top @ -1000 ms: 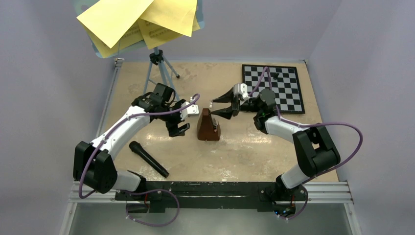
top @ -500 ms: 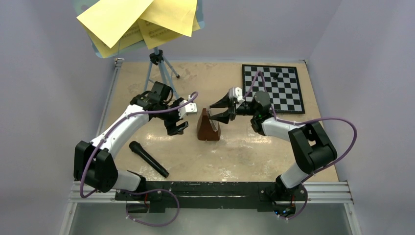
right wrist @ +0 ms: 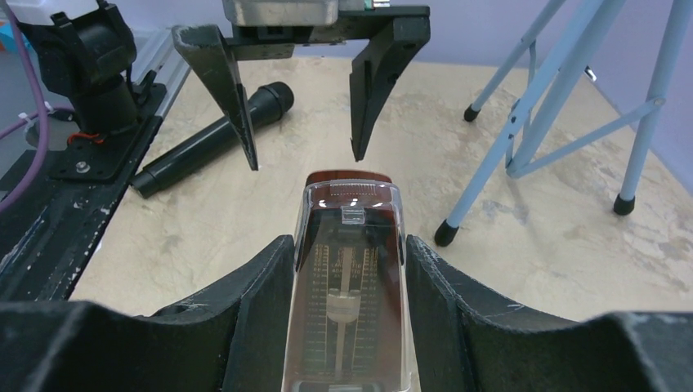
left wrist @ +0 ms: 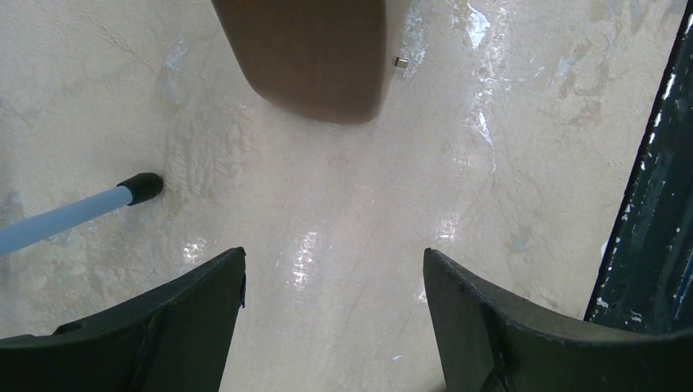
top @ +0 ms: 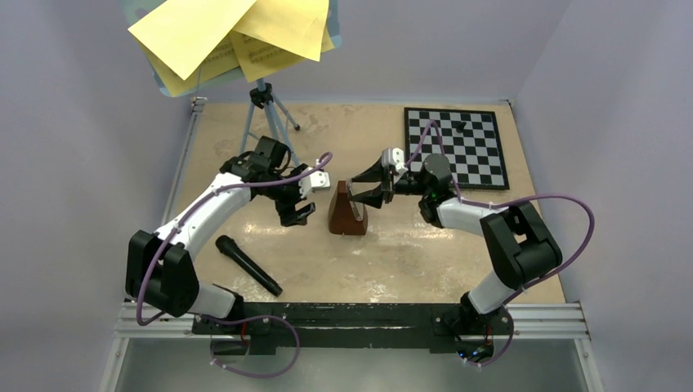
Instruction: Pack up the instrument practice props
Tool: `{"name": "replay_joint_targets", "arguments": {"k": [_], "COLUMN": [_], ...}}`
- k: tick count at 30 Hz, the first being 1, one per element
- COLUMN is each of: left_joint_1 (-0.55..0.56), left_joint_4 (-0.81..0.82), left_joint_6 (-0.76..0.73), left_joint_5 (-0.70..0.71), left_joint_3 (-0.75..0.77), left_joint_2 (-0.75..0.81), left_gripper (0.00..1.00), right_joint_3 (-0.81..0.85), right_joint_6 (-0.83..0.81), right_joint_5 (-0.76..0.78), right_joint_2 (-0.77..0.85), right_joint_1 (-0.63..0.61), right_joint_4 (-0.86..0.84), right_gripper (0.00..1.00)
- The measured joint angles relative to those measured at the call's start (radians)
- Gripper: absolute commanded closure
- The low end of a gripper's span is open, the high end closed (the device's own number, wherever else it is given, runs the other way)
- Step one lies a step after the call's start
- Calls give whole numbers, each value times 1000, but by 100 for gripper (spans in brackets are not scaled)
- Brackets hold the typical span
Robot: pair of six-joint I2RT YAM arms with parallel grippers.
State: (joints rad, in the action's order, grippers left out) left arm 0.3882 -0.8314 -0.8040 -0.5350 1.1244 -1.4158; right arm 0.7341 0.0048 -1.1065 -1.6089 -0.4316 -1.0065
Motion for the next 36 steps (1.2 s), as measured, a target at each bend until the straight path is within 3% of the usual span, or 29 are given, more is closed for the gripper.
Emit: {"name": "replay_joint_targets", "arguments": {"k": [20,36], "left_joint_1": [-1,-2], "left_joint_4": [3,3], "left_joint_6": [-3,-3], "left_joint_5": [-18,-31], "left_joint_3": [11,11], "left_joint_2": [-28,-28], "left_gripper": [16,16], "right_joint_3": [-23,-106], "right_joint_6": [19,28], "right_joint_5": [124,327], "right_joint_2": [0,39], "right_joint_1": [-33,-100], "right_joint_4": [-4,-64], "right_gripper": [100,100]}}
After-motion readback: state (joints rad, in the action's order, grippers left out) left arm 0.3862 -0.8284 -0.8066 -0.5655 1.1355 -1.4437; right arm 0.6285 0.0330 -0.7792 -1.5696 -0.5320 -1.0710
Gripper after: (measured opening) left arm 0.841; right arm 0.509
